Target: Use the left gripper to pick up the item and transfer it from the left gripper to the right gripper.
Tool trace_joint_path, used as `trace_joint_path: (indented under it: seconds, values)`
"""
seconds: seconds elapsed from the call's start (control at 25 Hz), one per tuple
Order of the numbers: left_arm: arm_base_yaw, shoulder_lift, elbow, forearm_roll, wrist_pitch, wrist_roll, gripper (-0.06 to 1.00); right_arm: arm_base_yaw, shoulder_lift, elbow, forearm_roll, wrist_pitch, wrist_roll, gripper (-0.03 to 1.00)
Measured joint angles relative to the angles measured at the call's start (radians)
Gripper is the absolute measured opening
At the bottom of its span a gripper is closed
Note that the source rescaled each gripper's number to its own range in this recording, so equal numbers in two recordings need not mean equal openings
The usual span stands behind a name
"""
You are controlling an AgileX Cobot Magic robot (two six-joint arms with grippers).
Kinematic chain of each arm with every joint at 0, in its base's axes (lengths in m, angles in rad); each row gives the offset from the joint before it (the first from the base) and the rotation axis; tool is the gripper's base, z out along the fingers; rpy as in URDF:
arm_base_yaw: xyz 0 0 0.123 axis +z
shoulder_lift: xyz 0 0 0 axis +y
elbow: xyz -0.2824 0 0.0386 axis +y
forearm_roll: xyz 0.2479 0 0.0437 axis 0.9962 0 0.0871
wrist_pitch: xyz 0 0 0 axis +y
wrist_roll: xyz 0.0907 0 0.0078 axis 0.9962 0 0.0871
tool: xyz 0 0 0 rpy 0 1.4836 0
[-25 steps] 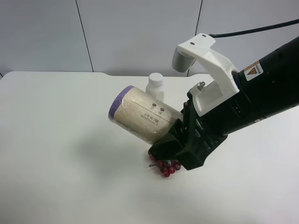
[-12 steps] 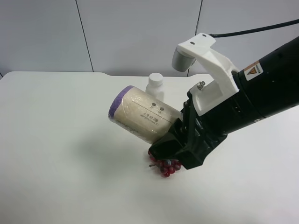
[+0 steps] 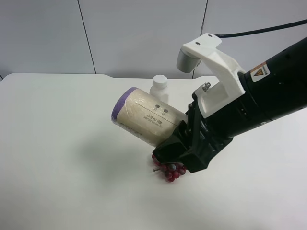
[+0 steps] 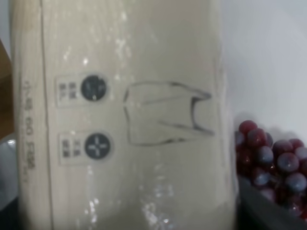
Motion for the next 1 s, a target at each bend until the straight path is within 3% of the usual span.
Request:
trace_joint_path:
  seconds: [0.24,0.56,0.72,1.0]
  values:
    - [0.0,-0.001,0.036,-0.001,-0.089,-0.008,0.99,0.0,0.001,0.0,0.0,-0.027,0.007,0.01]
    - [0.0,-0.001,0.044,-0.002,-0.112,-0.01,0.99,0.0,0.001,0.0,0.0,-0.058,0.032,0.01]
    - [0.0,-0.001,0.044,-0.002,-0.112,-0.01,0.99,0.0,0.004,-0.068,-0.041,0.015,0.09,0.0]
    - [0.0,-0.001,0.044,-0.002,-0.112,-0.01,0.99,0.0,0.004,-0.251,-0.245,0.184,0.255,0.0]
